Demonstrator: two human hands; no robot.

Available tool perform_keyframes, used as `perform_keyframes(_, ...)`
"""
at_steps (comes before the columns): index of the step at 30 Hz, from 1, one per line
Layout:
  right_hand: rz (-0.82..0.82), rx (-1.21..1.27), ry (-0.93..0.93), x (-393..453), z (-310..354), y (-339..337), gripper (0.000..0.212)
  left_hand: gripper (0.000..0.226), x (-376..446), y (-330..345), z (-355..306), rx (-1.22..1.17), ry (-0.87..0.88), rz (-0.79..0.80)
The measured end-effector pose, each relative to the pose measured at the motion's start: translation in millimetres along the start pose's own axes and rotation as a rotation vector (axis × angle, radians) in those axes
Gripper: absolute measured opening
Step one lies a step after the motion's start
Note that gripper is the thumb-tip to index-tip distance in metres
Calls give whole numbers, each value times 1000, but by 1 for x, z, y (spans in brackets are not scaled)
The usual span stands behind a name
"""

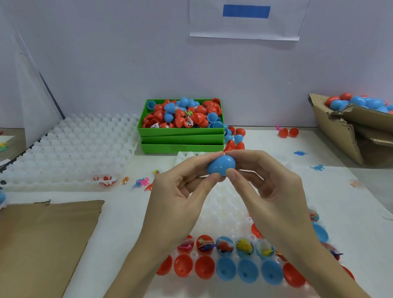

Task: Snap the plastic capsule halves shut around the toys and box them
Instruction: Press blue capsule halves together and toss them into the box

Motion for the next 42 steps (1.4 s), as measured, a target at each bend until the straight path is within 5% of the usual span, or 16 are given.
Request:
perform_keyframes(13, -12, 45, 27, -3, -6, 4, 24, 30, 0, 5, 0, -109, -150, -1)
perform_keyframes(19, 19, -44, -67, -7, -7, 9, 29, 48, -4, 6, 2, -109, -148, -94)
perform_keyframes(30, 97, 862, 451, -1, -6, 9, 39, 44, -2, -9, -14, 276, 307, -148)
perform_keyframes(34, 113, 1137, 556, -6, -2, 18, 47, 32, -2, -4, -11, 126, 258, -59)
perform_keyframes(42, 73, 1223, 601, -11, -1, 23, 37, 27, -4, 1, -8, 57, 237, -24)
Point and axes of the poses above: each hand's wrist, its own x-axis towards the middle knuckle, its own y-axis out of the palm, z = x × y, the point moved 2 cm from there along x, towards the middle knuckle, and after that the axes turned 11 degrees about -y, right-handed, at the moved point
